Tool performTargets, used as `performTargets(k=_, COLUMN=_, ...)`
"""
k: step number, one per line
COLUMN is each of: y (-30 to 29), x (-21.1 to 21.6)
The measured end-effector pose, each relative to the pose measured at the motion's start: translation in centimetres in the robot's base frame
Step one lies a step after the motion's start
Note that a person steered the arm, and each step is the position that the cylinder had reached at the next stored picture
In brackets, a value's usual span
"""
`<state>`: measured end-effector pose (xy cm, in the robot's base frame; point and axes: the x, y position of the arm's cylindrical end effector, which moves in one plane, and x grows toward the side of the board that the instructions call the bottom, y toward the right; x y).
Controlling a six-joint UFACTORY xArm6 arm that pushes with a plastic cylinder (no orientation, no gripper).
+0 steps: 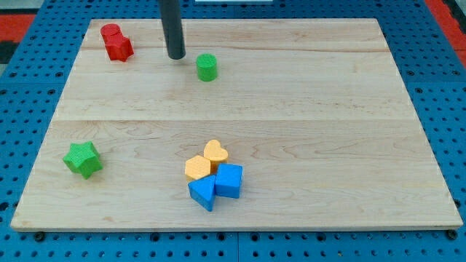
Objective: Push the green circle into the green star
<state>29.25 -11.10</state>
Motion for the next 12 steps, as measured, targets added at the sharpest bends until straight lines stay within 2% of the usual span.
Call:
performTargets(k=1, y=0.4, x=-2.0)
performTargets(k=2, y=3.7, x=-1.6)
performTargets(k=3, y=3.7, x=-1.1)
performTargets(k=5, y=-4.6, x=0.6)
performTargets(k=9, y=-12.6, x=-0.6)
performTargets(k=10, y=-11.4, x=-1.0)
performTargets(k=12, y=-0.2, x=-1.5)
